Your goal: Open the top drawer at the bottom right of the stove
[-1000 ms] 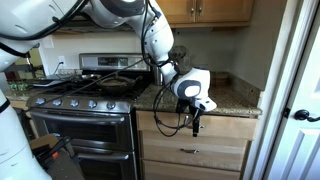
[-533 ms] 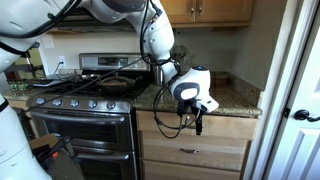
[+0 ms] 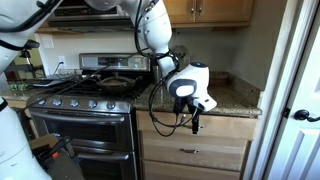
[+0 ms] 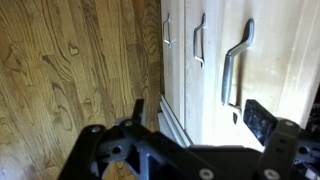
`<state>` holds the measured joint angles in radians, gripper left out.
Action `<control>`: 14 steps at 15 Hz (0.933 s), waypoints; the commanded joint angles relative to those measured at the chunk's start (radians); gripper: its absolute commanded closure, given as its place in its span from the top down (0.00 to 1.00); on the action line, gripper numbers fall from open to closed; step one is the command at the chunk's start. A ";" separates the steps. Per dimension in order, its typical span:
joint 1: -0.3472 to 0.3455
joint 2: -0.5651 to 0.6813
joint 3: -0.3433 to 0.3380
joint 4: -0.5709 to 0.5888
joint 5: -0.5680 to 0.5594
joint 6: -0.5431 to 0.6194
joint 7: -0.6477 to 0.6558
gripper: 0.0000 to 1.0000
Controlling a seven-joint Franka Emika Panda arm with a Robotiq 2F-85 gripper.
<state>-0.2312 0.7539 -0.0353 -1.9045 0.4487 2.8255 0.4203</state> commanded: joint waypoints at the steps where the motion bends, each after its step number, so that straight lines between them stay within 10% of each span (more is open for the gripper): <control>1: 0.010 0.004 -0.009 0.005 0.012 -0.004 -0.007 1.00; 14: -0.050 0.101 0.042 0.092 0.074 -0.009 -0.022 1.00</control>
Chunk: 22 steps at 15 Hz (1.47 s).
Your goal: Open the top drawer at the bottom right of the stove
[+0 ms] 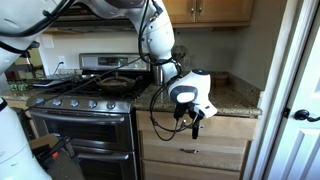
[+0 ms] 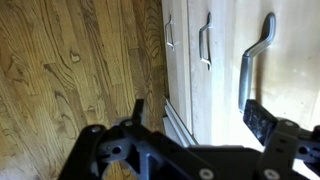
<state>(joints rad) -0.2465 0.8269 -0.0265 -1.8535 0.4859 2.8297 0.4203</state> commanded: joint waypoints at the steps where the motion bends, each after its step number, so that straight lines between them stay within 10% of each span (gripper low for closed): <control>1: -0.043 0.036 0.044 0.049 0.044 -0.012 -0.028 1.00; 17: -0.125 0.148 0.150 0.165 0.059 -0.016 -0.144 1.00; 22: -0.033 0.121 0.026 0.134 0.002 -0.064 -0.065 1.00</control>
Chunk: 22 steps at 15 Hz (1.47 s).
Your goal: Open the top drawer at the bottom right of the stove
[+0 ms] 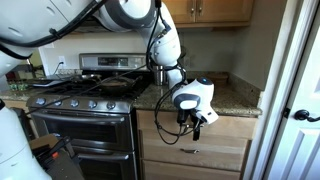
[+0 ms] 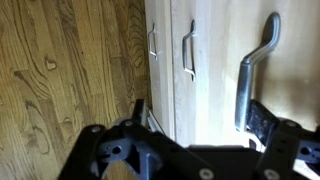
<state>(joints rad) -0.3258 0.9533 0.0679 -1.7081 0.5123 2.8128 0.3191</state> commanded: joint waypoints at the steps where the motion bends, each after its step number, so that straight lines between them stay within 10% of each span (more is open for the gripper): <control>1: 0.052 -0.013 -0.078 -0.019 -0.028 -0.056 0.034 1.00; 11: 0.087 -0.073 -0.140 -0.110 -0.042 -0.041 0.013 1.00; 22: -0.040 -0.168 -0.046 -0.392 -0.031 0.350 -0.169 1.00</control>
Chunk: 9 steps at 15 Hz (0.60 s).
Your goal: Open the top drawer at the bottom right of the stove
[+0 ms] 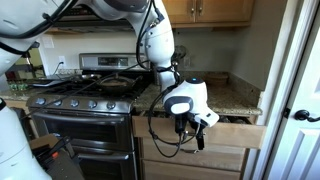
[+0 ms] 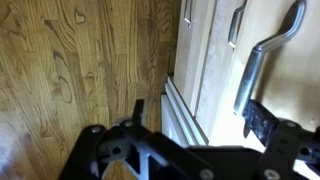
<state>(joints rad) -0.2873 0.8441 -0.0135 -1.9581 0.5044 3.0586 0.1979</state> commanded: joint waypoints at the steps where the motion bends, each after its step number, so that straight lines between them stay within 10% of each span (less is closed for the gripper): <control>1: -0.101 -0.063 0.051 -0.165 -0.027 0.139 -0.050 1.00; 9: -0.354 -0.165 0.232 -0.351 -0.028 0.277 -0.140 1.00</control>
<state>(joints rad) -0.5198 0.7742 0.1279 -2.1837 0.5023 3.2876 0.1029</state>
